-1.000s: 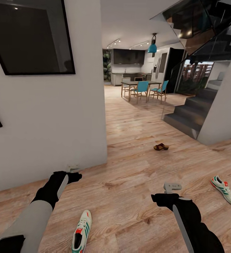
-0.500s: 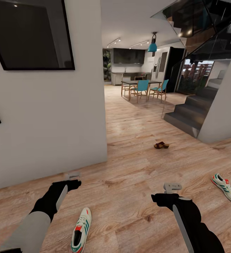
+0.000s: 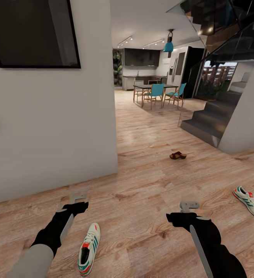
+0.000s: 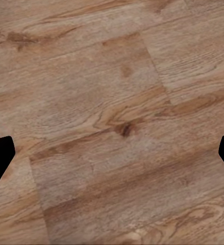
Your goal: Pick up the two gym shoes and the two sandals from the corridor floor and place them onto the hallstand (shoe rack) in the corridor, making sure they are on the rack and not on the floor. Arrange them so the two gym shoes are next to each other and the two sandals are next to each other.
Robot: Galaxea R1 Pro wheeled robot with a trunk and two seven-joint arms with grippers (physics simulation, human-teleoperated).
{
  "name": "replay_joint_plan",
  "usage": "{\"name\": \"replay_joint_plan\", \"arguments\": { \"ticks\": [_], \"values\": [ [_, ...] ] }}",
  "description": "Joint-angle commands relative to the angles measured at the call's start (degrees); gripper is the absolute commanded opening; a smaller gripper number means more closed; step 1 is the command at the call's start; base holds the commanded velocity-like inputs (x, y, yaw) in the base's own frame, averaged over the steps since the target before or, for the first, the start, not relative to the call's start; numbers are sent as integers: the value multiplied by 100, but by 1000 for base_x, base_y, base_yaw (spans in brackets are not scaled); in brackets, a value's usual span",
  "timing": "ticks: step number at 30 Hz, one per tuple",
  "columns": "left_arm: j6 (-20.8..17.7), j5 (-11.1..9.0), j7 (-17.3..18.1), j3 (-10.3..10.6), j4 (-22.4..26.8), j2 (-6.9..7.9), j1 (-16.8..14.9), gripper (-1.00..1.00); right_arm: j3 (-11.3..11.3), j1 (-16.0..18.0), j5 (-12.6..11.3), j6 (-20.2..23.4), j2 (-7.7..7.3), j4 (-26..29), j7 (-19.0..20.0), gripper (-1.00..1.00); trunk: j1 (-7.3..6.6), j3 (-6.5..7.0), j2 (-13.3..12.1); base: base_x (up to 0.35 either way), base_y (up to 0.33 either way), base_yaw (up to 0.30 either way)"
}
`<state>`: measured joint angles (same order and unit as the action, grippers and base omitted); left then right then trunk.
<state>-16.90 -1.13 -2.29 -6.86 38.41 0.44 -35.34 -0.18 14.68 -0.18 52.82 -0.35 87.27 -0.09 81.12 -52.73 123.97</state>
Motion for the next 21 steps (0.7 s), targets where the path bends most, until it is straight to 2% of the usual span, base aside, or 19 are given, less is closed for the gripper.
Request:
{"name": "replay_joint_plan", "arguments": {
  "ticks": [1, 8, 10, 16, 21],
  "values": [
    [75, 1, 0, 3, 0, -4, 60, 100, 0, 0, 0, 0, 0, 0, 3, 100, 23, -28, 42, 0, 0, 0],
    [466, 5, 0, 23, 0, -25, 224, 100, 0, 0, 0, 0, 0, 0, 1, 100, 176, -215, 323, 0, 0, 0],
    [598, 7, -2, 94, 0, -32, 285, 100, 0, 0, 0, 0, 2, 0, 0, 100, 220, -269, 403, 0, 0, 27],
    [890, 7, -8, 195, 0, -35, 313, 100, 0, 0, 0, 0, 3, 0, 0, 100, 352, -430, 644, 0, 0, 59],
    [988, 7, -9, 212, -8, -38, 317, 100, 0, 0, 0, 0, 2, 0, 0, 100, 462, -564, 844, 0, 0, 69]
  ]
}}
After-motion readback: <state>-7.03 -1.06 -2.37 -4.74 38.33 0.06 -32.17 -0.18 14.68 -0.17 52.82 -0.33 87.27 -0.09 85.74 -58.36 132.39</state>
